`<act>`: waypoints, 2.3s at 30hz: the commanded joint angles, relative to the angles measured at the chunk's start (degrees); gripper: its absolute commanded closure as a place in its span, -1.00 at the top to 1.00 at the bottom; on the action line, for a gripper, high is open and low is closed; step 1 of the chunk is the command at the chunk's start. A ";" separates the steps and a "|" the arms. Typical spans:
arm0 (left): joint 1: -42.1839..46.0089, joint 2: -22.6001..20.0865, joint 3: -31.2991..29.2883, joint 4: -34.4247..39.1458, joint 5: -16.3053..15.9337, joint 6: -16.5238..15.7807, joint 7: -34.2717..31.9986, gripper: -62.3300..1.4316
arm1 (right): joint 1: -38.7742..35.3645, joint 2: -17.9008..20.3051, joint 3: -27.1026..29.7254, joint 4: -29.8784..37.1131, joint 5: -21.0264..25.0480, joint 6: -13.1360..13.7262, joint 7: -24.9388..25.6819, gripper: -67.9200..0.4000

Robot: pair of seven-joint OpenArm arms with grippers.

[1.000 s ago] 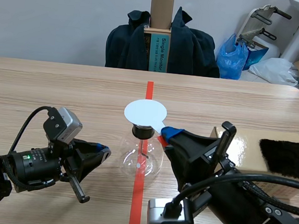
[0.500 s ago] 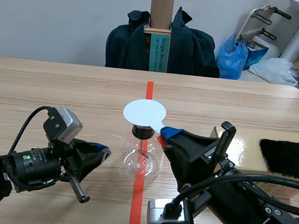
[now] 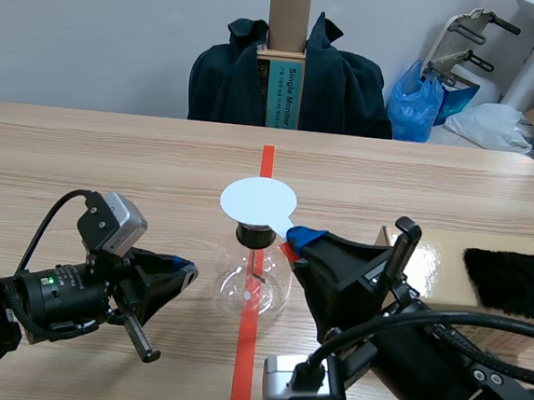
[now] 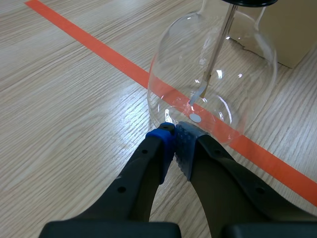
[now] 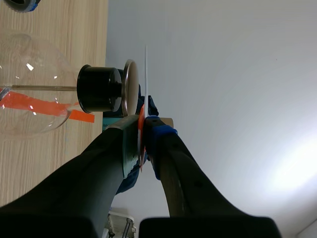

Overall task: Do the electroscope experiment.
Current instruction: 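Hold the plate still at the electroscope, then move the plate toward and away from the electroscope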

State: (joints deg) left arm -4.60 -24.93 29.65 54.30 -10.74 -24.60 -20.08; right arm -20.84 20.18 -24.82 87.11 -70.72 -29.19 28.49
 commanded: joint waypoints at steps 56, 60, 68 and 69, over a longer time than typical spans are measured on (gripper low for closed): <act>0.00 0.13 -0.31 1.14 -0.55 -0.13 -1.11 -0.90 | 0.52 0.31 0.48 1.11 -1.22 1.38 -4.22 -0.96; 0.00 0.13 -0.31 1.14 -0.55 -0.13 -1.11 -0.90 | 0.52 0.31 0.48 1.11 -1.31 1.38 -3.32 -0.96; 0.00 0.13 -0.31 1.14 -0.55 -0.13 -1.11 -0.90 | 0.52 0.31 0.48 1.11 -1.31 1.38 -3.67 -0.96; 0.00 0.13 -0.31 1.14 -0.55 -0.13 -1.11 -0.90 | 0.52 0.31 0.48 1.11 -1.31 1.38 -4.17 -0.96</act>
State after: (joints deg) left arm -4.58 -24.93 29.65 54.30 -10.74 -24.60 -20.08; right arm -20.84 20.18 -24.82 87.11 -72.29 -27.18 24.95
